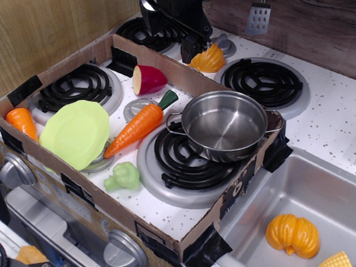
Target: Put broccoli in pot
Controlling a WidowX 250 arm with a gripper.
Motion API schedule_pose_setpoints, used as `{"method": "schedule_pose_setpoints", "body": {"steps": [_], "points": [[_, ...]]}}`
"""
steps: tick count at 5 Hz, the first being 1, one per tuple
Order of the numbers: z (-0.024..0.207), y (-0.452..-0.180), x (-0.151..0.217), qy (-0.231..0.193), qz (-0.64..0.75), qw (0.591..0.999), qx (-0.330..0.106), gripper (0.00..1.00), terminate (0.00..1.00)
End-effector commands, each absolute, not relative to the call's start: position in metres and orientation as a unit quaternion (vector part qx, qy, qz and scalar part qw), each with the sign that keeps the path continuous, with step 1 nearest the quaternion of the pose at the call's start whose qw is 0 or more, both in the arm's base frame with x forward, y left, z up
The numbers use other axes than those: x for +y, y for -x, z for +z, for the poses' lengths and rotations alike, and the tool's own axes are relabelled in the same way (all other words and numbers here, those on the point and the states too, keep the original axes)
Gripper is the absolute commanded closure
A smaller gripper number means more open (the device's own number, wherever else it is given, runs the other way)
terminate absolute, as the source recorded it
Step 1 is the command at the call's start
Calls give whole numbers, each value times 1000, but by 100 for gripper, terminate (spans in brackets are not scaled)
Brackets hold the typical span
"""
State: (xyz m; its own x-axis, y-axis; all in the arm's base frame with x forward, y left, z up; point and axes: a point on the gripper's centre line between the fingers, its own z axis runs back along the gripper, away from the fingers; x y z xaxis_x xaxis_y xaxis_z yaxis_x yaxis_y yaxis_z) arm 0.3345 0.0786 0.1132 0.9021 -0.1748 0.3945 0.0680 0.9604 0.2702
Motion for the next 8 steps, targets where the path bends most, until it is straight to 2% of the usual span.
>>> {"method": "schedule_pose_setpoints", "body": {"steps": [1, 2, 3, 4, 6, 8], "points": [[113, -334, 79, -126, -63, 967, -212, 0, 0], [118, -337, 76, -140, -71, 962, -223, 0, 0], [112, -325, 59, -113, -12, 976, -187, 0, 0], [113, -303, 40, -98, 53, 982, -155, 0, 0], [110, -272, 28, -100, 94, 978, -157, 0, 0], [77, -237, 39, -51, 108, 983, -140, 0, 0]]}}
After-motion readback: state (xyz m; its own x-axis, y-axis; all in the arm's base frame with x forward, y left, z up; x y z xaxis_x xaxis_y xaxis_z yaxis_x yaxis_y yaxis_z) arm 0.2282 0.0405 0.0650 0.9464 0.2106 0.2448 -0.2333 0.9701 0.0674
